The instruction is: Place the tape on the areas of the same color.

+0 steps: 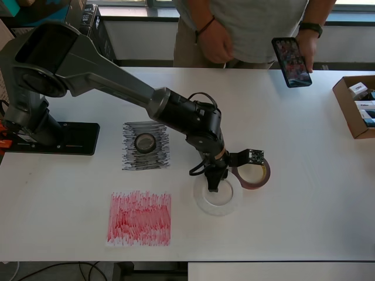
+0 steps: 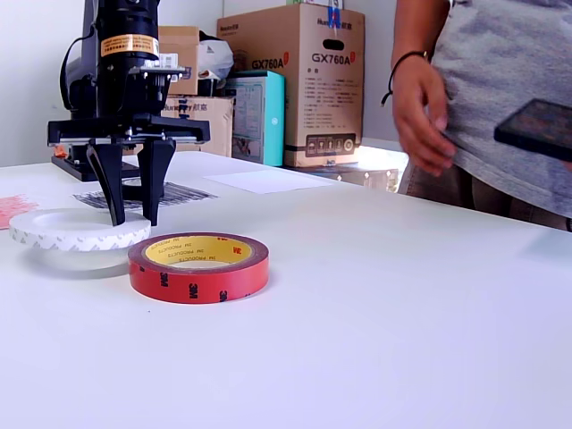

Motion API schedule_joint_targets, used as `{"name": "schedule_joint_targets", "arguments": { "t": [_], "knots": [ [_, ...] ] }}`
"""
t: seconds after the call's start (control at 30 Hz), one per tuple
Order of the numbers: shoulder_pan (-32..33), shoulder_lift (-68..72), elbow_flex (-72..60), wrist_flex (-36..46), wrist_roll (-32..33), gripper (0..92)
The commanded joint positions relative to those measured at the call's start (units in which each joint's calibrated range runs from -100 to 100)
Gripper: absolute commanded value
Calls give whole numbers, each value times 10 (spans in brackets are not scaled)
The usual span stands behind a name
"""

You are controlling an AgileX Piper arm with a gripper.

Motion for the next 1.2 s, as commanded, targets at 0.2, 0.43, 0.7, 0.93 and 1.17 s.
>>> {"name": "schedule_joint_targets", "arguments": {
  "t": [0.2,0.43,0.7,0.93,1.17],
  "knots": [
    [8,-132,15,36,-5,0],
    [123,-214,57,43,-6,0],
    [272,-245,123,37,2,0],
    [368,-246,200,4,1,0],
    [418,-248,279,-54,-4,0]
  ]
}}
